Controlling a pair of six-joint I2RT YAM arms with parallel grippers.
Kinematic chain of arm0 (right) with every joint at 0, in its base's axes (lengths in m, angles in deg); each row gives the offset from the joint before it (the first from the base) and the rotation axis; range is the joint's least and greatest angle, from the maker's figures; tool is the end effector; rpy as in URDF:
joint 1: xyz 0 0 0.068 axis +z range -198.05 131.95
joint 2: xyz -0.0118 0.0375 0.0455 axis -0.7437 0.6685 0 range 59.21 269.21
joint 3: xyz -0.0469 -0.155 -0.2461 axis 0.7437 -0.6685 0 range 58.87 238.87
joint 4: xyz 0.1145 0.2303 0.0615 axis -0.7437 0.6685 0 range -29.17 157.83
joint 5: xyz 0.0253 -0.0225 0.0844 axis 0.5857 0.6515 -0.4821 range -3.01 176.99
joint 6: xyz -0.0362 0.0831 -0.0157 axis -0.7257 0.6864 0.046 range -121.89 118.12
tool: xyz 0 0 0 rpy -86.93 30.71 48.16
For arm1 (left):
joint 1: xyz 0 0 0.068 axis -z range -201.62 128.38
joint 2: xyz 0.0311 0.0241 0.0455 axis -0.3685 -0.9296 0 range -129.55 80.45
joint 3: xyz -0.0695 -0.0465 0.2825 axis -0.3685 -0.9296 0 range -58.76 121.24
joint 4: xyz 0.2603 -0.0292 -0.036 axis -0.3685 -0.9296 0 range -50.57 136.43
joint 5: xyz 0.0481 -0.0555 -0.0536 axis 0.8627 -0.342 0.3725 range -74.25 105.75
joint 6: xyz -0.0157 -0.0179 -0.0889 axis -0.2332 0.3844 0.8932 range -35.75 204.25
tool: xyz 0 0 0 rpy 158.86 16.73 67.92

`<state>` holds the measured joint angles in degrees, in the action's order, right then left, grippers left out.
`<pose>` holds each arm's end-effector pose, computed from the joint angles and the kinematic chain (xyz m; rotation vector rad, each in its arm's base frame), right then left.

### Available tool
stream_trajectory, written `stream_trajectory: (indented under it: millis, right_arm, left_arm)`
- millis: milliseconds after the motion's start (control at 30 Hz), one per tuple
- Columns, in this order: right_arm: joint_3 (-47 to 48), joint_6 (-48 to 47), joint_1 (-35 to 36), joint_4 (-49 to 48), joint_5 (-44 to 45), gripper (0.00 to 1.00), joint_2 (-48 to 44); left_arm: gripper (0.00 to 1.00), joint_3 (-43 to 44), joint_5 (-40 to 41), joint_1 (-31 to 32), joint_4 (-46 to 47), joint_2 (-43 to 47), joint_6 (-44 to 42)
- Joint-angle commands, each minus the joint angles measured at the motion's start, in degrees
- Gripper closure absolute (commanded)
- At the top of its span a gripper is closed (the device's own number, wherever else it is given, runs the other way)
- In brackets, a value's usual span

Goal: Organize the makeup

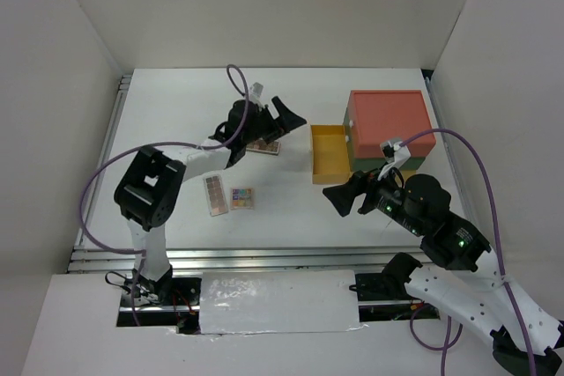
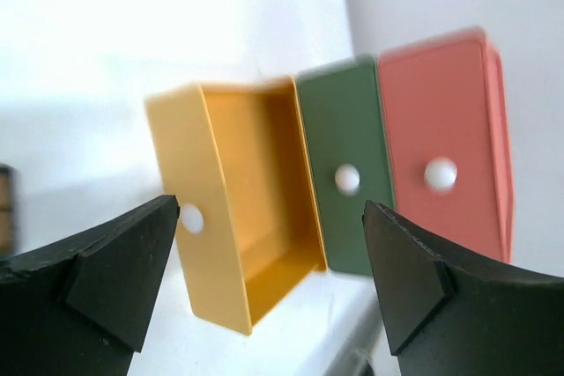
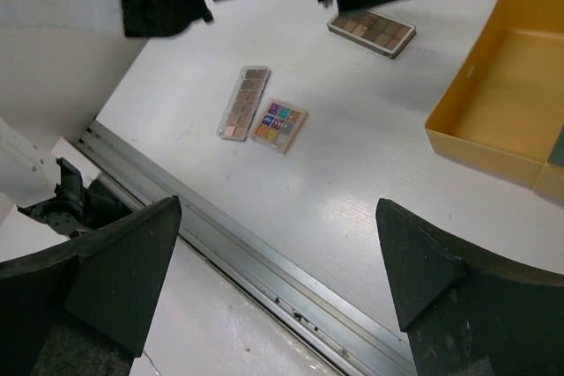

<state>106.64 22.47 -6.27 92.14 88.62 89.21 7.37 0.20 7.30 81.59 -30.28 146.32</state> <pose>0.1076 0.0930 0.3530 -0.2638 1.8608 0.7854 0.4197 -0.2573 0.2246 -0.3373 1.9182 -1.3541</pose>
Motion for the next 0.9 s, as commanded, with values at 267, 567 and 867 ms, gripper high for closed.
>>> stream_trajectory:
  millis: [267, 567, 867]
  right_arm:
    - [-1.01, 0.25, 0.41, -6.52, -1.28, 0.0, 1.29]
    - [0.05, 0.69, 0.41, -6.26, -1.36, 0.0, 0.68]
    - [0.39, -0.45, 0.41, -3.71, -0.14, 0.0, -2.84]
  left_arm:
    - [0.01, 32.22, 44.2, 1.04, -77.59, 1.14, 2.87]
    - [0.01, 42.65, 45.44, 0.96, -91.89, -11.03, 28.37]
    - [0.01, 51.92, 45.79, 0.17, -99.06, -19.78, 37.25]
